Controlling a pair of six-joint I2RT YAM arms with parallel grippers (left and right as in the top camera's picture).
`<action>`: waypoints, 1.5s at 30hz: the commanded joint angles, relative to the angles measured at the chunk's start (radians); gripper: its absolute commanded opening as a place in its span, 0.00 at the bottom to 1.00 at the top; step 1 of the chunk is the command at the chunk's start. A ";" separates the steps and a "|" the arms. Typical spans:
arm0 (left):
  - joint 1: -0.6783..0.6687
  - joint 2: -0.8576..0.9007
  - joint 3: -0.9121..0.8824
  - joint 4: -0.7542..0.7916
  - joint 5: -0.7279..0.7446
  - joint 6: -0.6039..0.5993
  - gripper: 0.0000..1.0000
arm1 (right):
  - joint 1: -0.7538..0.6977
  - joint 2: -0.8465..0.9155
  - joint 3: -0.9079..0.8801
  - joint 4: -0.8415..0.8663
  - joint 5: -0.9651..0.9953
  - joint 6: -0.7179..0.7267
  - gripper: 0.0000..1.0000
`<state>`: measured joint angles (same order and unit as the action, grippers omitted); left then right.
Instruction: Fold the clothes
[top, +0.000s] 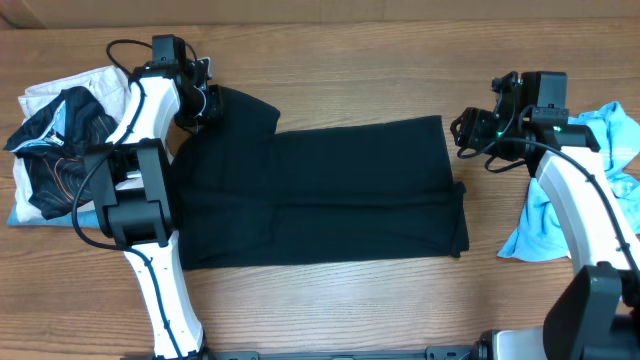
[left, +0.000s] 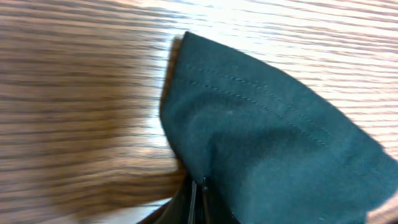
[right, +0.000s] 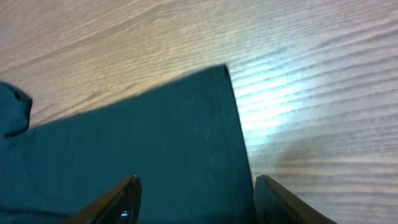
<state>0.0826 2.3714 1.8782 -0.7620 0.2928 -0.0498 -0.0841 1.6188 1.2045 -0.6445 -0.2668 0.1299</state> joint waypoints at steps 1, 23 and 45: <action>-0.003 -0.068 0.024 0.001 0.101 -0.006 0.04 | 0.005 0.083 0.021 0.055 0.022 -0.008 0.62; 0.011 -0.132 0.024 -0.088 0.036 -0.036 0.04 | 0.036 0.471 0.021 0.558 -0.068 -0.053 0.57; 0.011 -0.156 0.024 -0.159 0.028 -0.032 0.04 | 0.037 0.399 0.022 0.484 0.103 -0.022 0.04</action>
<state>0.0868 2.2662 1.8851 -0.8936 0.3290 -0.0753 -0.0330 2.0727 1.2137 -0.1364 -0.1993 0.1040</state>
